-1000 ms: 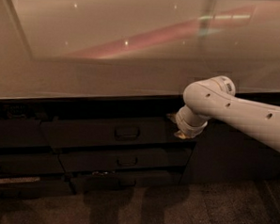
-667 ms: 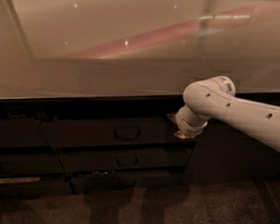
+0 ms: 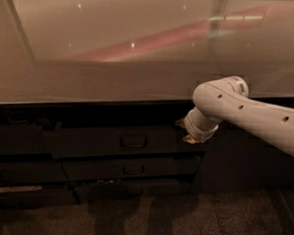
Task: Open top drawer
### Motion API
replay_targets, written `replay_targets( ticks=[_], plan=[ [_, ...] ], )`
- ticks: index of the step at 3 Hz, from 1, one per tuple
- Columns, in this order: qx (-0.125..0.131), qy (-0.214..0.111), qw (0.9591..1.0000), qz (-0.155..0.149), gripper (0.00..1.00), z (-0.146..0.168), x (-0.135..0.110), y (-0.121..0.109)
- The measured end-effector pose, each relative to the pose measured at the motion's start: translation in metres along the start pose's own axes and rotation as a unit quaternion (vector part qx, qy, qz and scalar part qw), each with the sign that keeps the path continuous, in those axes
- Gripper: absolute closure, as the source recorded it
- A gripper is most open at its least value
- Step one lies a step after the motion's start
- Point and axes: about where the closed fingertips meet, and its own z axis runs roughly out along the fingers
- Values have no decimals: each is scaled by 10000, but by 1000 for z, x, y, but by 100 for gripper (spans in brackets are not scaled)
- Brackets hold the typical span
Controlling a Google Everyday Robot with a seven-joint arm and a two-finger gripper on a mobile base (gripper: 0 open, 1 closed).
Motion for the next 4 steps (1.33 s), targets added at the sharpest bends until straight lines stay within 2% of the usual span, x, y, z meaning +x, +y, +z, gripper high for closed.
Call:
replay_targets(
  ticks=[4],
  plan=[
    [-12, 10, 10000, -18, 100, -10, -2, -1]
  ],
)
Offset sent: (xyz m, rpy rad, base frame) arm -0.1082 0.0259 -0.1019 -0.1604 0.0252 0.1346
